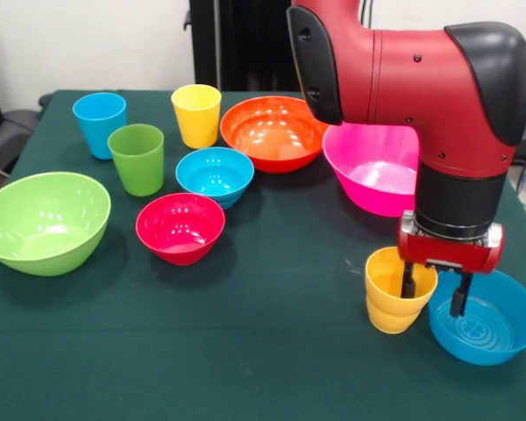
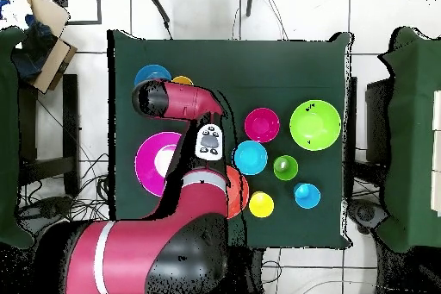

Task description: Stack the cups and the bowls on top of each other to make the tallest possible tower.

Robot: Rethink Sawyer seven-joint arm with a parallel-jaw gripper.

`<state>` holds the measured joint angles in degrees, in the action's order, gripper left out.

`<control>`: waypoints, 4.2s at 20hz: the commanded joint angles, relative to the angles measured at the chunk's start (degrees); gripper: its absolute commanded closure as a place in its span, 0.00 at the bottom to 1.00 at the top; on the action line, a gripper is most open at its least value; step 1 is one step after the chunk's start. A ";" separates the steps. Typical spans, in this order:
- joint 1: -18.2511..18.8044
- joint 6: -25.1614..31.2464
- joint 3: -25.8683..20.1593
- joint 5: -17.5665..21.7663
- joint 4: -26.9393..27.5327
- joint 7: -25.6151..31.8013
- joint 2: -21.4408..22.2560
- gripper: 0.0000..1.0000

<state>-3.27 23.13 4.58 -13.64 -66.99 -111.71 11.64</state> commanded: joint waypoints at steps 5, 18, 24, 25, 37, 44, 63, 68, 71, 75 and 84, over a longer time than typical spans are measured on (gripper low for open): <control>-0.37 5.37 -1.38 -0.36 -4.61 -8.63 3.69 0.00; -0.35 10.35 0.57 0.41 -3.15 -6.77 4.86 0.00; -0.44 9.88 0.49 -0.01 -1.79 -7.59 3.17 1.00; -0.49 9.85 0.47 -0.03 -1.65 -7.63 3.05 1.00; 0.12 7.10 -0.08 -0.25 -1.33 -7.87 1.99 1.00; -1.76 3.28 4.58 -4.03 -1.64 -16.43 1.76 1.00; -3.53 10.61 8.24 -7.38 -2.84 -23.15 3.99 0.00; -6.28 10.07 12.33 -10.58 -3.03 -30.94 3.65 0.00; -7.63 8.32 13.78 -12.16 -3.53 -33.46 2.15 0.00; -8.97 8.86 15.13 -14.09 -3.48 -36.77 1.18 0.00; -8.82 2.88 14.14 -14.03 -2.91 -38.18 -2.24 0.00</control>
<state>-12.30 27.25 22.07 -27.45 -67.97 -139.61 15.29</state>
